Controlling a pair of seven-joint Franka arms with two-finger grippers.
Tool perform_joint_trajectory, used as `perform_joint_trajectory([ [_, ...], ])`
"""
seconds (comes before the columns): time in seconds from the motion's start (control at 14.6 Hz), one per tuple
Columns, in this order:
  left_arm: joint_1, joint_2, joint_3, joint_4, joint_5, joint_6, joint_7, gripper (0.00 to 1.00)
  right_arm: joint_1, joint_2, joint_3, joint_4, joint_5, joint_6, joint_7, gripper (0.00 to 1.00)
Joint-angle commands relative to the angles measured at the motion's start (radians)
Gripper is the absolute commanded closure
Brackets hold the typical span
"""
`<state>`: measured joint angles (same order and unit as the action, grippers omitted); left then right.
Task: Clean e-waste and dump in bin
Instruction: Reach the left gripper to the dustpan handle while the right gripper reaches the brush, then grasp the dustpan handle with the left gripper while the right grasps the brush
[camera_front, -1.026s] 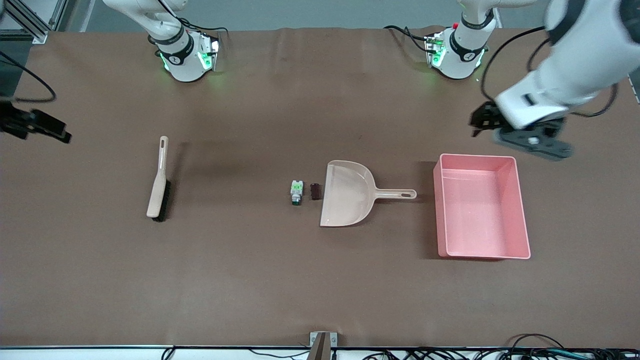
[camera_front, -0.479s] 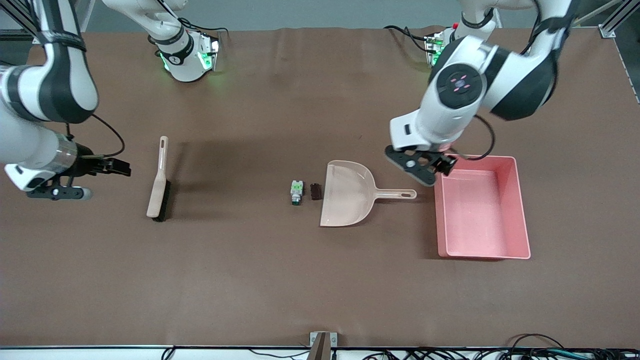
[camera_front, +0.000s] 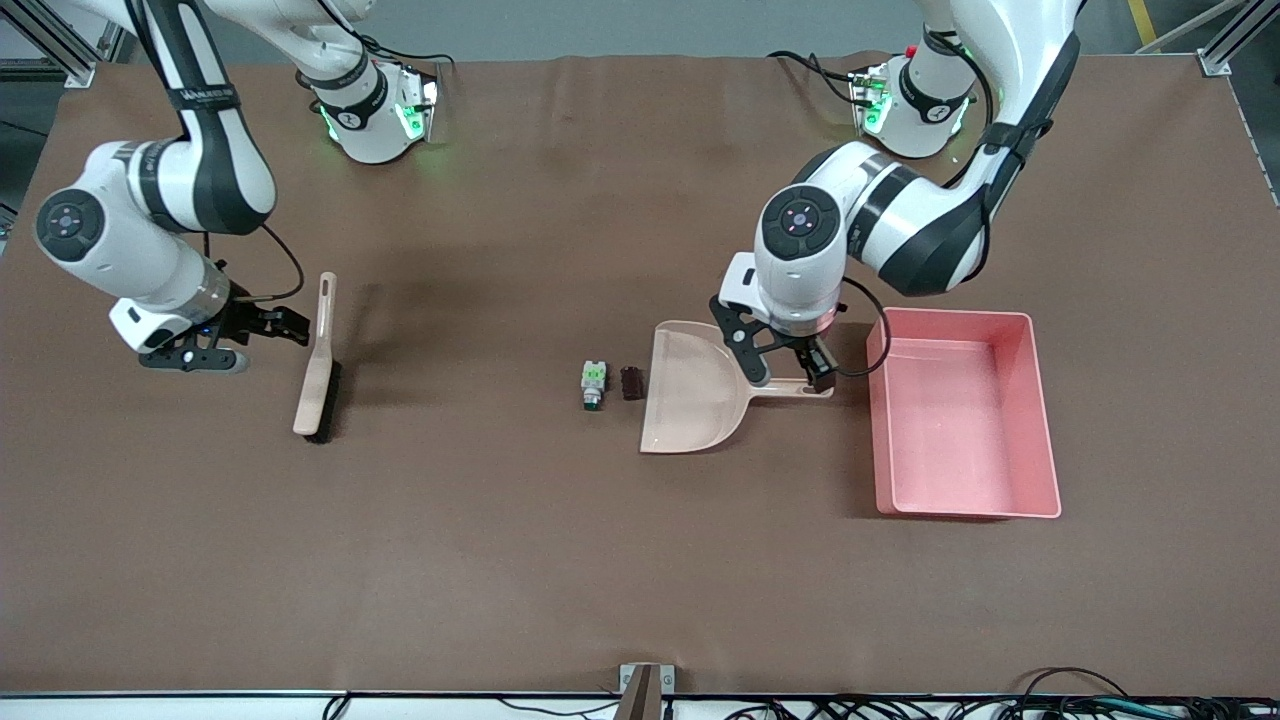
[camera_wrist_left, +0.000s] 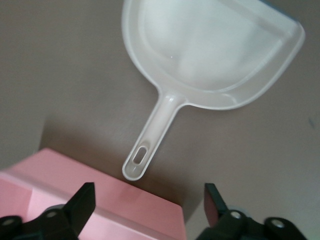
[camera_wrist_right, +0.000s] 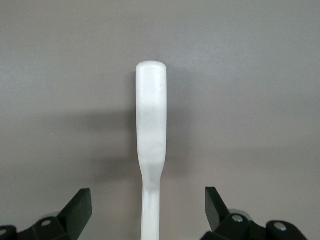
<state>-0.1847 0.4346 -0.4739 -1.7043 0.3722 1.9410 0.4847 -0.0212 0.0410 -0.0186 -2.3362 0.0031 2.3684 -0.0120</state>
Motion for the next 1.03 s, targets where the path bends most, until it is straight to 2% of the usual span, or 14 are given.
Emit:
perform_joint_trajectory([
  [0.0,0.013,0.036,-0.009,0.002,0.024,0.013,0.170,0.14,0.004,0.017,0.003,-0.055,0.005,0.110,-0.013,0.00],
  [0.34,0.008,0.107,-0.009,0.011,0.140,0.084,0.264,0.17,0.006,0.163,0.003,-0.060,0.003,0.265,-0.016,0.00],
  [0.62,0.005,0.157,-0.009,0.012,0.152,0.121,0.315,0.17,0.009,0.200,0.003,-0.061,0.005,0.281,-0.014,0.01],
  [0.75,-0.009,0.177,-0.009,0.026,0.152,0.121,0.311,0.17,0.021,0.200,0.003,-0.061,0.003,0.279,-0.014,0.14],
  [0.96,-0.016,0.202,-0.008,0.034,0.154,0.121,0.305,0.17,0.021,0.200,0.003,-0.060,0.003,0.276,-0.016,0.43],
])
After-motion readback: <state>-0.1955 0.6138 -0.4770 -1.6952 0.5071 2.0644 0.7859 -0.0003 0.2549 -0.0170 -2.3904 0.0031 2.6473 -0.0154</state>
